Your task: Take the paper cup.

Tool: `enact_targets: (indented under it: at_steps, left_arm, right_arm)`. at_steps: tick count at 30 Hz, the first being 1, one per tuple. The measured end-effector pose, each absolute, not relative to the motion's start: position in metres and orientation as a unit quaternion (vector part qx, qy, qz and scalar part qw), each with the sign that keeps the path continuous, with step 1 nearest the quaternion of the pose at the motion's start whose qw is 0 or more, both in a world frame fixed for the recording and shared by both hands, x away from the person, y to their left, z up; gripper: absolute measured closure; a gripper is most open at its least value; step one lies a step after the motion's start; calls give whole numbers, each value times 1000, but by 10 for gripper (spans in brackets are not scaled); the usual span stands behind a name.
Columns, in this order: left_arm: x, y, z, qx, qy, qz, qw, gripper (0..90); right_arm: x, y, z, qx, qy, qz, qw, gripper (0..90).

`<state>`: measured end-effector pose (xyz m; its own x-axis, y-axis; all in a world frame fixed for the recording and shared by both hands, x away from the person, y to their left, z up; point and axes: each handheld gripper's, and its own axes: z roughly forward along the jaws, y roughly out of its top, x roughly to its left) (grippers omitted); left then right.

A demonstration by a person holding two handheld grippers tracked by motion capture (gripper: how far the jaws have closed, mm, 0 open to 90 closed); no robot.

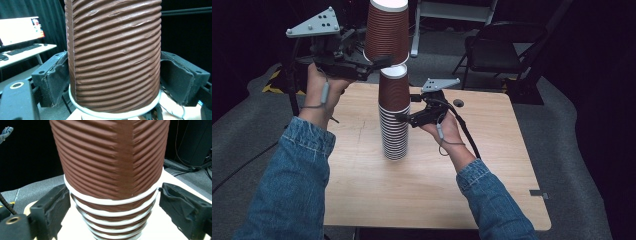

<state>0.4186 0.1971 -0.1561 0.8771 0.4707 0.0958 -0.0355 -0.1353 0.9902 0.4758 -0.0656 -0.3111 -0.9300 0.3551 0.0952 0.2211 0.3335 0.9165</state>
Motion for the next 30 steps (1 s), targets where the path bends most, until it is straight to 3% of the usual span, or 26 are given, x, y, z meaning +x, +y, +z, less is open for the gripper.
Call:
enact_targets:
  at_steps: [5, 20, 30]
  left_arm:
    - [412, 202, -155, 728, 139, 191, 644, 137]
    - [383, 179, -161, 765, 72, 138, 625, 136]
    - [377, 159, -177, 823, 47, 103, 557, 136]
  right_arm:
    - [476, -73, -305, 185, 791, 581, 53, 2]
    - [453, -128, -276, 180, 772, 606, 74, 2]
    - [432, -177, -261, 180, 755, 623, 97, 2]
